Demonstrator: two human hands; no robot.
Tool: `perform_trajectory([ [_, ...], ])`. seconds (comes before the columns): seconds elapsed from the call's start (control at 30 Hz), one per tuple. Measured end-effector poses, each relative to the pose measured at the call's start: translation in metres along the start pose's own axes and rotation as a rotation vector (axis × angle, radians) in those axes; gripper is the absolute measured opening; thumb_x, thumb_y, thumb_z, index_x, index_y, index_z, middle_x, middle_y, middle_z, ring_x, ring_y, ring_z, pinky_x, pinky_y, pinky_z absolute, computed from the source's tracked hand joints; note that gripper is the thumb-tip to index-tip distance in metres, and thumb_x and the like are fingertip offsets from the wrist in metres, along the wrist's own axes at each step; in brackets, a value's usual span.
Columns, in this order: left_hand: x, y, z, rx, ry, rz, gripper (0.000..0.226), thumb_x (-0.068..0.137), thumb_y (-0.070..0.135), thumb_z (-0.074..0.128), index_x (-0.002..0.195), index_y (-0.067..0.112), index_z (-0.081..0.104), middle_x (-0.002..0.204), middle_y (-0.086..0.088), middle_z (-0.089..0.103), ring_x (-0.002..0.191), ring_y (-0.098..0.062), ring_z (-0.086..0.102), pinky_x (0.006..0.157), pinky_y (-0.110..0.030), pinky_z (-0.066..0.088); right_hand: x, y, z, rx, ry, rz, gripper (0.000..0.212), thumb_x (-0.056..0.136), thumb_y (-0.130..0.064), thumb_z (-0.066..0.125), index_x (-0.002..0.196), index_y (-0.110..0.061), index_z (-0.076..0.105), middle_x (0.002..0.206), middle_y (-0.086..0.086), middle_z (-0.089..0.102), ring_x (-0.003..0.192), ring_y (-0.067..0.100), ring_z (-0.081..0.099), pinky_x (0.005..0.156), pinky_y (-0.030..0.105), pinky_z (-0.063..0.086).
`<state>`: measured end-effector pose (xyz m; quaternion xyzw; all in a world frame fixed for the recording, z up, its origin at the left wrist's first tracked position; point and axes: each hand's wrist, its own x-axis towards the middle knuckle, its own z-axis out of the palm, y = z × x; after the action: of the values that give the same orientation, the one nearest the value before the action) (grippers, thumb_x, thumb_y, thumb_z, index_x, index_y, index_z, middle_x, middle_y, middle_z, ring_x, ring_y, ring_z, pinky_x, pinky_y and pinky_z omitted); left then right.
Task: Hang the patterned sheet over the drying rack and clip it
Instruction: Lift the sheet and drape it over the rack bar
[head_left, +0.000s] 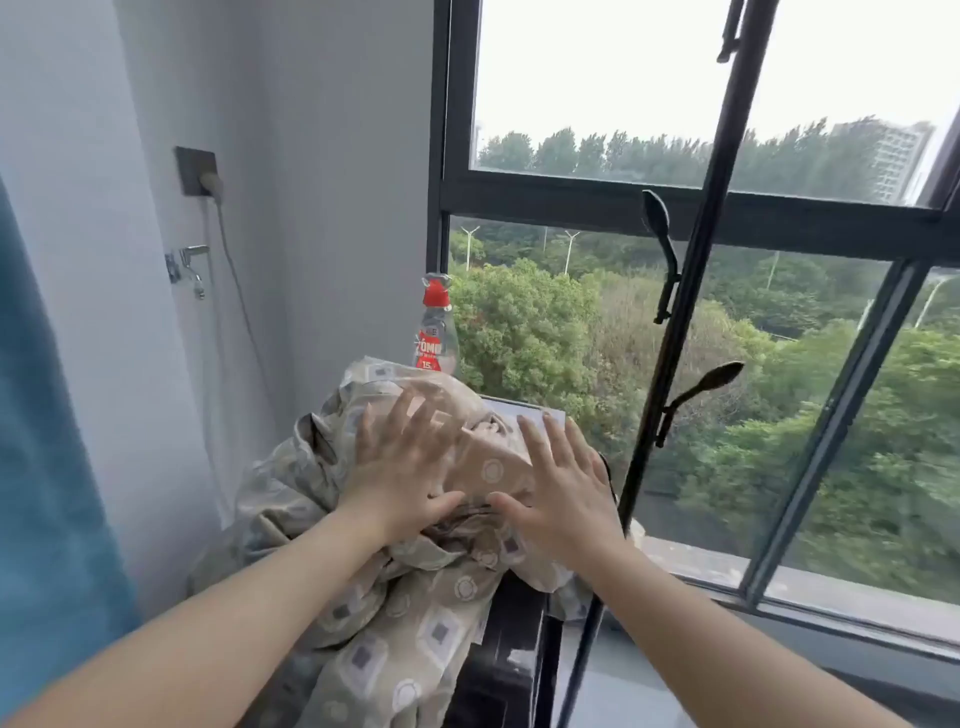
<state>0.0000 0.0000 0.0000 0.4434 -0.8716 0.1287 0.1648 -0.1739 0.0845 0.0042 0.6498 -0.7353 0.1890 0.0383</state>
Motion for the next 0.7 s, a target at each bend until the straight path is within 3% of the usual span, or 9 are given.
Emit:
perform_trajectory([
  [0.07,0.006,-0.005,0.004,0.023,-0.124,-0.042,0.094,0.077,0.074,0.042,0.144,0.041,-0.016,0.154,0.004,-0.023,0.14,-0.027,-0.027,0.109,-0.057,-0.016,0.012,0.0,0.011,0.004,-0.071,0.03,0.09,0.081,-0.064,0.049,0.146,-0.041,-0.009,0.158,-0.008,-0.014,0.145,0.016,-0.018,0.117,0.04,-0.004],
  [0.27,0.029,-0.028,0.024,0.004,-0.163,-0.156,0.104,0.067,0.078,0.05,0.142,0.048,-0.015,0.152,0.009,-0.029,0.137,-0.029,-0.032,0.106,-0.065,-0.014,0.051,0.001,0.041,0.061,-0.177,0.078,0.098,0.073,-0.057,0.061,0.146,-0.044,-0.003,0.157,-0.007,-0.015,0.144,0.023,-0.017,0.115,0.049,-0.004],
  [0.37,0.039,-0.041,0.025,-0.05,-0.206,-0.224,0.109,0.06,0.084,0.049,0.142,0.049,-0.012,0.152,0.008,-0.029,0.138,-0.03,-0.032,0.104,-0.068,-0.011,0.073,-0.002,0.057,0.05,-0.199,0.103,0.104,0.066,-0.066,0.062,0.145,-0.044,-0.002,0.157,-0.006,-0.014,0.145,0.024,-0.016,0.113,0.055,-0.006],
  [0.47,0.052,-0.06,0.03,-0.231,-0.33,-0.361,0.116,0.058,0.072,0.066,0.144,0.048,-0.009,0.155,-0.001,-0.024,0.142,-0.028,-0.022,0.11,-0.064,-0.002,0.092,-0.007,0.073,0.067,-0.271,0.115,0.111,0.059,-0.069,0.065,0.144,-0.046,-0.004,0.157,0.001,-0.016,0.145,0.027,-0.016,0.11,0.061,-0.003],
  [0.53,0.057,-0.073,0.04,-0.395,-0.4,-0.422,0.122,0.055,0.061,0.075,0.145,0.047,-0.007,0.156,-0.006,-0.018,0.144,-0.028,-0.014,0.116,-0.053,0.006,0.101,-0.01,0.084,0.088,-0.352,0.123,0.113,0.06,-0.064,0.067,0.143,-0.049,-0.007,0.157,0.005,-0.017,0.145,0.029,-0.016,0.111,0.064,0.003],
  [0.63,0.06,-0.087,0.057,-0.498,-0.466,-0.444,0.133,0.035,0.067,0.074,0.144,0.049,0.0,0.157,-0.002,-0.008,0.145,-0.028,0.0,0.117,-0.045,0.015,0.11,-0.011,0.098,0.119,-0.45,0.151,0.11,0.061,-0.056,0.068,0.143,-0.05,-0.005,0.158,0.004,-0.016,0.145,0.03,-0.011,0.109,0.066,0.014],
  [0.7,0.063,-0.092,0.066,-0.507,-0.463,-0.431,0.132,0.033,0.07,0.072,0.144,0.048,0.005,0.155,0.002,0.006,0.143,-0.028,0.014,0.115,-0.044,0.021,0.115,-0.009,0.103,0.174,-0.495,0.183,0.106,0.062,-0.052,0.071,0.143,-0.051,0.002,0.158,0.0,-0.015,0.145,0.03,-0.006,0.107,0.065,0.018],
])
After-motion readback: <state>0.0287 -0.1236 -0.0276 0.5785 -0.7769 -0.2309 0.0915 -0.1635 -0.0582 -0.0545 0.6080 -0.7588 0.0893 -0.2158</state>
